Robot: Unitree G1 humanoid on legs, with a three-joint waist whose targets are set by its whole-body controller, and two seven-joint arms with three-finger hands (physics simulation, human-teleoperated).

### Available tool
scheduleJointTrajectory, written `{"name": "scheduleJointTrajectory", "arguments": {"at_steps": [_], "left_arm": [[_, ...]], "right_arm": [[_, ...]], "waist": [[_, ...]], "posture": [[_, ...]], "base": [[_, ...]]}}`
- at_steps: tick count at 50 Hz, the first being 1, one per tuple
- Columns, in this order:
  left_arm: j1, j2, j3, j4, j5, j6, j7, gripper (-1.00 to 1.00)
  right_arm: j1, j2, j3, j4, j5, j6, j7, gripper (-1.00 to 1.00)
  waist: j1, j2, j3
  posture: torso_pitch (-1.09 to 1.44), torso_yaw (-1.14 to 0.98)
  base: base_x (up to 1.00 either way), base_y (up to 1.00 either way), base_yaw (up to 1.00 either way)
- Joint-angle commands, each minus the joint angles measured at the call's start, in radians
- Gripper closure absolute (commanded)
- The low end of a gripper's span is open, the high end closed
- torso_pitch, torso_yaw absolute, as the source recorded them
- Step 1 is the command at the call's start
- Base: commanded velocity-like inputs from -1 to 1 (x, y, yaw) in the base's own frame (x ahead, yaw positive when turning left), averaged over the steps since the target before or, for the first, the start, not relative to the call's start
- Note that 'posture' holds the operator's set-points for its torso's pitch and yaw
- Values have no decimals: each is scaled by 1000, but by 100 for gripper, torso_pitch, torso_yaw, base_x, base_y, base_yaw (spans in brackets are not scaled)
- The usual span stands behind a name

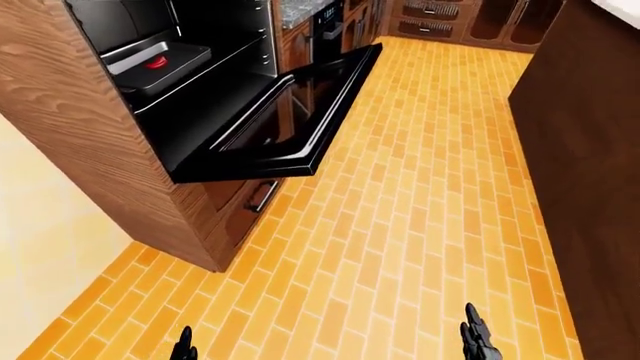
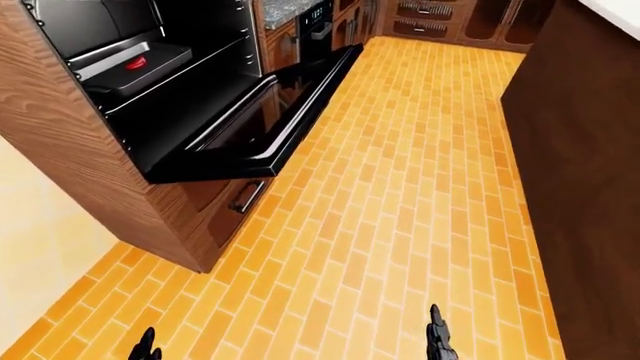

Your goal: Close the oven door.

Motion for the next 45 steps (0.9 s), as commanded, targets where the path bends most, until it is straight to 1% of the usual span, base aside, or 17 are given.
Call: {"name": "scheduleJointTrajectory", "arguments": {"at_steps": [1,5,9,13,14,16,21,24,26,27,29,33,38,39,40,42,45], "left_arm": [[-3,22,7,-16,-6,-27,-1,-100],[-4,21,6,-16,-4,-26,2,-100],[-6,23,7,-16,-4,-25,1,-100],[-5,23,7,-16,-3,-25,0,-100],[-5,23,8,-16,-4,-25,-1,-100],[-4,23,9,-16,-5,-25,-2,-100],[-4,24,9,-16,-4,-25,-2,-100],[-4,24,10,-16,-6,-25,-2,-100],[-4,23,10,-16,-6,-26,-2,-100],[-4,23,10,-16,-6,-26,-2,-100],[-4,23,10,-16,-6,-26,-2,-100],[-4,23,10,-16,-6,-26,-2,-100],[-2,21,8,-16,-6,-28,-1,-100],[-2,22,8,-16,-6,-28,-1,-100],[-2,22,8,-16,-6,-27,-1,-100],[-2,22,7,-16,-6,-27,0,-100],[-4,23,8,-16,-7,-26,-2,-100]], "right_arm": [[-3,-2,0,-15,3,-27,0,-100],[-5,-3,0,-15,2,-26,0,-100],[-6,-4,-2,-15,5,-24,4,-100],[-6,-4,-1,-15,4,-24,3,-100],[-6,-4,-1,-15,3,-25,2,-100],[-6,-4,-1,-15,4,-24,2,-100],[-6,-4,-2,-14,3,-24,2,-100],[-7,-4,-2,-15,4,-24,2,-100],[-6,-3,-1,-15,2,-24,0,-100],[-6,-3,-1,-15,3,-24,1,-100],[-6,-3,-1,-15,3,-25,2,-100],[-5,-2,0,-15,2,-26,0,-100],[-3,-2,0,-15,2,-27,0,-100],[-4,-3,-1,-15,2,-27,0,-100],[-4,-3,-1,-15,3,-27,1,-100],[-4,-2,0,-14,2,-27,1,-100],[-5,-2,-2,-15,5,-25,3,-100]], "waist": [[2,-1,-8],[0,12,-14],[2,54,-2],[9,153,-15],[16,104,-10],[18,108,-5],[14,61,-3],[13,12,-1],[8,-49,-17],[-4,9,-6],[-5,-5,-8],[-3,13,-10],[-2,98,-4],[1,135,-16],[-3,143,-30],[9,118,-3],[13,91,-6]], "posture": [[0,0],[0,0],[0,0],[0,0],[0,0],[0,0],[0,0],[0,0],[0,0],[0,0],[0,0],[0,0],[0,0],[0,0],[0,0],[0,0],[0,0]], "base": [[5,10,0],[5,11,0],[5,12,0],[5,13,0],[6,13,0],[6,14,0],[5,17,0],[6,20,0],[6,20,0],[6,20,0],[5,20,0],[5,21,0],[6,20,0],[5,20,0],[5,20,0],[5,20,0],[6,22,0]]}}
